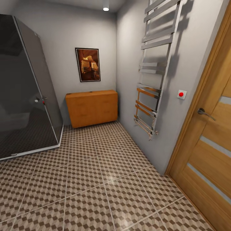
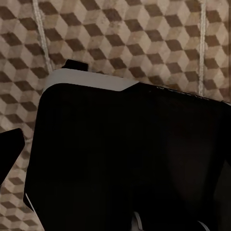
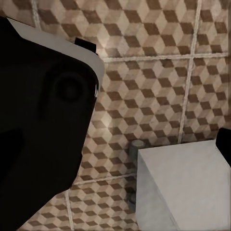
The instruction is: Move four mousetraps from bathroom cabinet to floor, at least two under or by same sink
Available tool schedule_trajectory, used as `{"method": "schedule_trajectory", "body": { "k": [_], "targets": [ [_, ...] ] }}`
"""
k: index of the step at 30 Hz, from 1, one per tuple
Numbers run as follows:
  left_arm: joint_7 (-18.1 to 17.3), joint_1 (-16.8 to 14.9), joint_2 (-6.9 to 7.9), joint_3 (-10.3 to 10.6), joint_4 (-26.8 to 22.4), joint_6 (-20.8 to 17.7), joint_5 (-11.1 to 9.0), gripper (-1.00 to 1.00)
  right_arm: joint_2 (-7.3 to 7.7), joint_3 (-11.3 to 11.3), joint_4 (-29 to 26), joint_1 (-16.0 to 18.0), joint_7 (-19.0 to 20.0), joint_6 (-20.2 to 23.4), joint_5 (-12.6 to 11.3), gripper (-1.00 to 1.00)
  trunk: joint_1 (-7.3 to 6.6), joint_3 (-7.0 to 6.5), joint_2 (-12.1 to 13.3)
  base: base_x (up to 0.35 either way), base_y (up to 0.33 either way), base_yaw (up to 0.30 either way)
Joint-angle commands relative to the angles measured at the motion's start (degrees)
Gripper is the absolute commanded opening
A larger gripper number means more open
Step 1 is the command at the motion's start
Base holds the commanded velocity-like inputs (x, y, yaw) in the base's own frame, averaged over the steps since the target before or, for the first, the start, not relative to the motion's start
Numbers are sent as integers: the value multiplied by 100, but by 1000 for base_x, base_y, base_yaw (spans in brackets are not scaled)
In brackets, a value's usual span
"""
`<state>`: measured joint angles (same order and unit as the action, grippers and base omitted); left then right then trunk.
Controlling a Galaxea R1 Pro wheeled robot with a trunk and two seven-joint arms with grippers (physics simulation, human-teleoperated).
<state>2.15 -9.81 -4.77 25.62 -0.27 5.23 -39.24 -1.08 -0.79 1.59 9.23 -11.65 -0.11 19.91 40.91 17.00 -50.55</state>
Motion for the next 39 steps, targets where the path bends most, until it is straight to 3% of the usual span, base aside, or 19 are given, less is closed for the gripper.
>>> {"method": "schedule_trajectory", "body": {
  "k": [1,18,31,39],
  "targets": [
    [21,-3,-1,48,1,13,-31,100,-1,-10,17,9,-30,0,47,100,3,7,-4,284,0,0],
    [14,-3,2,48,1,7,-31,100,-6,-17,17,9,-25,-4,32,100,3,7,-4,314,0,8],
    [14,-3,2,48,1,6,-31,100,-6,-17,17,9,-30,-5,30,100,3,7,-4,323,0,214],
    [15,-3,2,48,1,5,-31,100,-6,-17,17,9,-30,-6,30,100,3,7,-4,323,0,58]
  ]
}}
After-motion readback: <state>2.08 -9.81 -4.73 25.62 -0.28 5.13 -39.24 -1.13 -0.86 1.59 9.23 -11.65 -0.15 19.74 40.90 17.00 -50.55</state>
